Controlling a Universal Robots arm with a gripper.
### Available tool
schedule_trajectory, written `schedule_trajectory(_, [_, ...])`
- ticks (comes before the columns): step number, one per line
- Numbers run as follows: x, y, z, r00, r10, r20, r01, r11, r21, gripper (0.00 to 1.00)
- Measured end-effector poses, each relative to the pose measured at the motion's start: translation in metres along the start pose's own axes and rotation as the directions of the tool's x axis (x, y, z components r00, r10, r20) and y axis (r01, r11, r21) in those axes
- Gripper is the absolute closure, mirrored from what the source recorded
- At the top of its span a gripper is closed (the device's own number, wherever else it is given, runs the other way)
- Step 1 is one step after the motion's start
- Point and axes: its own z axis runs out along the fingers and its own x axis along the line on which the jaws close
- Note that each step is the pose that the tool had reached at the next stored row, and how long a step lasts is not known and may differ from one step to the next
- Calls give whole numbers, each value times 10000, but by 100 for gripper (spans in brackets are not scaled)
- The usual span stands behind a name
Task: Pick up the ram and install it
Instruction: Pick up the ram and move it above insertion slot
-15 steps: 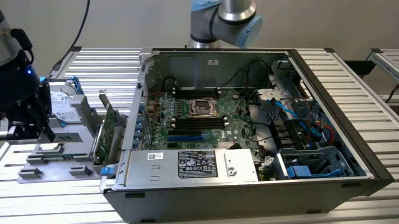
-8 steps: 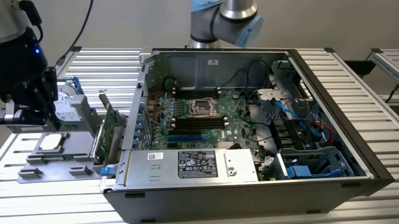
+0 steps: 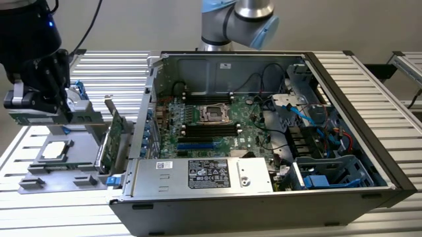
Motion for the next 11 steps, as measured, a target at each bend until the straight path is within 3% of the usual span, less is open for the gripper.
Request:
schedule_trajectory(5, [-42, -112, -166, 10000, -1, 1, 1, 10000, -11, 86])
schedule_trajectory(11, [-146, -204, -189, 10000, -4, 19, 4, 10000, -13, 86])
